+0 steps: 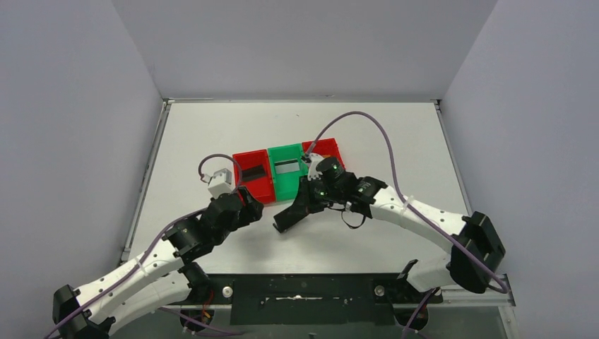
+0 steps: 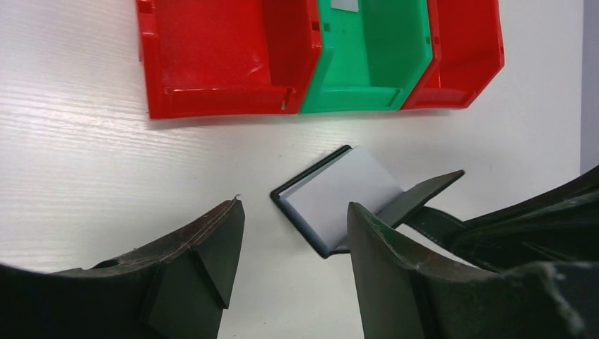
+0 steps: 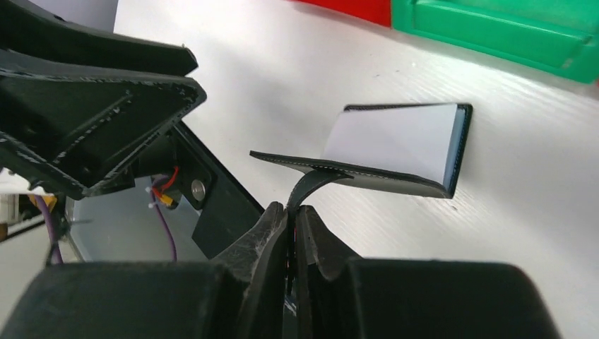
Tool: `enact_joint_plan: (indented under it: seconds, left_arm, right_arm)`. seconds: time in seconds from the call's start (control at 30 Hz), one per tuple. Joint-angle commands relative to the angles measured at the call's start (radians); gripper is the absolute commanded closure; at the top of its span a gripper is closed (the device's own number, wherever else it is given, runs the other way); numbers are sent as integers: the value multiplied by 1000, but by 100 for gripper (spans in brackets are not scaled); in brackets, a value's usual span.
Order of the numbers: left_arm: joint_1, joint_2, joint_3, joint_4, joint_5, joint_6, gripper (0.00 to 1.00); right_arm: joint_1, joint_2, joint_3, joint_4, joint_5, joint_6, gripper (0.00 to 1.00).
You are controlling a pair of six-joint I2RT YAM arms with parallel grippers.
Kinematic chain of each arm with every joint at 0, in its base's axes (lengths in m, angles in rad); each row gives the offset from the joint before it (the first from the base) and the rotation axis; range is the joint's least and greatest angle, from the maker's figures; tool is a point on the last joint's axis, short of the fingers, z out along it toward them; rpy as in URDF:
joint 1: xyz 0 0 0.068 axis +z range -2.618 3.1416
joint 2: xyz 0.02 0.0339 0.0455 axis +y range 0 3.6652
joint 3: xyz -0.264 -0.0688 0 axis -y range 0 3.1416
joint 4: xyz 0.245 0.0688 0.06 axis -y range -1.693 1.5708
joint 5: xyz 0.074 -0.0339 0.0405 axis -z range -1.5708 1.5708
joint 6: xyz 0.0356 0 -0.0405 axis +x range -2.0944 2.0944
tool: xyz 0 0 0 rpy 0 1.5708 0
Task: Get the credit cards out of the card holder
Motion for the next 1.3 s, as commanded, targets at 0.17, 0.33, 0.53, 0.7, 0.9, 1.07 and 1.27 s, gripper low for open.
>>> enact_joint_plan:
  seconds: [0.17, 0.33, 0.53, 0.7, 0.9, 1.07, 1.27]
  left_arm:
    - [8, -119, 35, -182, -178, -85, 44]
    - [8, -143, 27, -164, -162, -64, 43]
    - [9, -94, -4, -67, -18, -16, 43]
    - [9, -26, -33, 57, 99, 33, 42]
    - [8, 128, -9, 175, 270, 122, 42]
    - [9, 253, -20, 264, 369, 112, 42]
    - [9, 326, -31, 337, 468, 93, 42]
  right_arm:
    - [51, 98, 77, 172, -336, -99, 100]
    - [-15, 84, -18, 60, -292, -189, 100]
    - [-157, 42, -257, 130, -322, -194, 100]
    - [-157, 45, -293, 106, -265, -235, 99]
    - [-163, 34, -311, 64, -124, -225, 99]
    - [-172, 39, -312, 59, -71, -225, 97]
    - [-173, 33, -321, 74, -26, -201, 95]
